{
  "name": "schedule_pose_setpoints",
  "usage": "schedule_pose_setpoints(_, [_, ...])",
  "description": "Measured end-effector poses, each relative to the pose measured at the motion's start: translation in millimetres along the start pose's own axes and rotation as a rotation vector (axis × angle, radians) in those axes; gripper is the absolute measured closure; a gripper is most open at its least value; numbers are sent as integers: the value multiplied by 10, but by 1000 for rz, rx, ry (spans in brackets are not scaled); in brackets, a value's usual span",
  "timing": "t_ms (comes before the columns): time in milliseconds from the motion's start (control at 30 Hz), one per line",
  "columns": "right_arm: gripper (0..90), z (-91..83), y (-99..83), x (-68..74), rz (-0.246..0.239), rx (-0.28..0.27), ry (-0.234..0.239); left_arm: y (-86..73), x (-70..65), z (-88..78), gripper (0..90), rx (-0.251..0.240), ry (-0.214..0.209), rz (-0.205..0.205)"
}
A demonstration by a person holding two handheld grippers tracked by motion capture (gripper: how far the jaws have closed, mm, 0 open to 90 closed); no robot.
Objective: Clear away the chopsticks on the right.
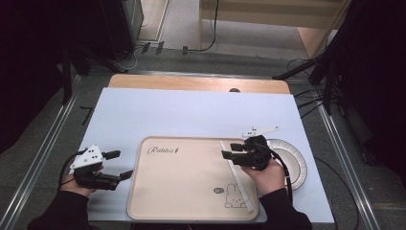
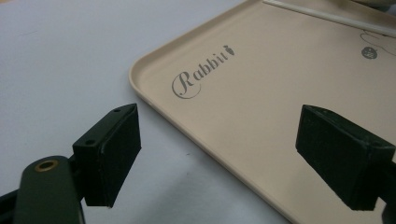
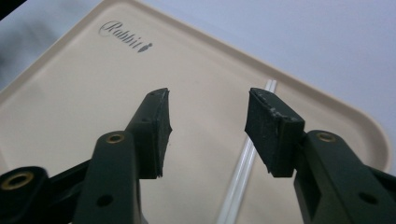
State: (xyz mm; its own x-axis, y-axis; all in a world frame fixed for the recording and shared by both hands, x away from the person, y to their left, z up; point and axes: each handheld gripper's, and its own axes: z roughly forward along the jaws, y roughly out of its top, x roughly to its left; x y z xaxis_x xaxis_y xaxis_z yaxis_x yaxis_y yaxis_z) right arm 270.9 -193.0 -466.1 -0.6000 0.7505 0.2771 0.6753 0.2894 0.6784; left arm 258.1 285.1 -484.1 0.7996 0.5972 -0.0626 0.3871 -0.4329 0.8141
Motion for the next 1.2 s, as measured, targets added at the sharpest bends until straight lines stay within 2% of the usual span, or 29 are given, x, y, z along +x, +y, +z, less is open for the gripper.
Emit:
schedule_pose_setpoints(67, [500,-78,-23,-30,-21,-2,33,-1,0,2,147,0,0,-2])
schedule_pose_setpoints(267, [426,-341,-114,-111,-51,-28,51,0,-1,5,147,4,0,0])
schedule_pose_setpoints(400, [363,-509,-192,-141,-121,-51,26,0,-1,6,147,4,-1,0])
schedule_pose_setpoints(467, [350,-579,-237,-154,-130,-53,14,-1,-1,7,147,4,0,0])
schedule_pose_setpoints(600, [334,-700,-336,-200,-124,-75,14,0,-1,6,147,4,0,0])
schedule_pose_setpoints(800, [328,-837,-459,-246,-150,-93,4,1,0,2,147,0,1,0])
schedule_pose_setpoints(900, [328,-897,-502,-275,-139,-95,8,1,-1,-2,147,-3,-2,1])
schedule_pose_setpoints(1200, [311,-957,-664,-355,-136,-102,-7,6,-8,-16,147,-11,-2,6])
